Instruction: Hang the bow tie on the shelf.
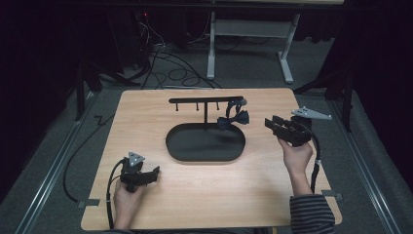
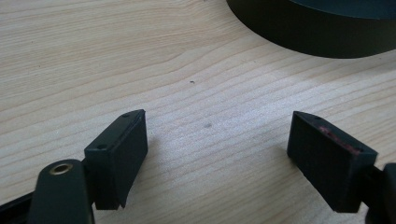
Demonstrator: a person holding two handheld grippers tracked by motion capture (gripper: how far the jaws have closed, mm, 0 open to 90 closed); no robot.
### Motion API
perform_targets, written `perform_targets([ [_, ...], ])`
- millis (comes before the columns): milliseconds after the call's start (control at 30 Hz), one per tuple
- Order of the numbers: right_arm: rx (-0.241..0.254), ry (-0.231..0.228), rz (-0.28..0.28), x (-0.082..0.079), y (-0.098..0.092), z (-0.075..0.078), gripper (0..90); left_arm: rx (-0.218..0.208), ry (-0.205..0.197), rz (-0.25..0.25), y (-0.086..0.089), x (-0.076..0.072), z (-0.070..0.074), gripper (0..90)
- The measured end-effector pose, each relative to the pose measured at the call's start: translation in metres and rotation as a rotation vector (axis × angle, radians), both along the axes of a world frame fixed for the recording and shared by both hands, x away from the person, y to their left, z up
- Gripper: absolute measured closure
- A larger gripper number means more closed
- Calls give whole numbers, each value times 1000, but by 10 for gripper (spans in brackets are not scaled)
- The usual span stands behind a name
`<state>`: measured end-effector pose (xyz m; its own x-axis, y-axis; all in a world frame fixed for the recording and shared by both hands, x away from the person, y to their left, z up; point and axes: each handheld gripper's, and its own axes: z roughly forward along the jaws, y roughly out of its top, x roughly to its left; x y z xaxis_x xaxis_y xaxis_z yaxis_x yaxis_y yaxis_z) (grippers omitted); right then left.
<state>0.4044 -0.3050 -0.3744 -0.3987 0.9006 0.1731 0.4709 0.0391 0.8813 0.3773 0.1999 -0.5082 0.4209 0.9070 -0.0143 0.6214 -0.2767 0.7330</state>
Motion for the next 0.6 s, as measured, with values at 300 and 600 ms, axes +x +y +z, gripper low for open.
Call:
perform_targets([
  [300,8,-1,1,-10,-4,-3,607,0,0,0,0,0,0,207],
  [600,15,-1,14,-21,-4,-4,605,0,0,0,0,0,0,207],
])
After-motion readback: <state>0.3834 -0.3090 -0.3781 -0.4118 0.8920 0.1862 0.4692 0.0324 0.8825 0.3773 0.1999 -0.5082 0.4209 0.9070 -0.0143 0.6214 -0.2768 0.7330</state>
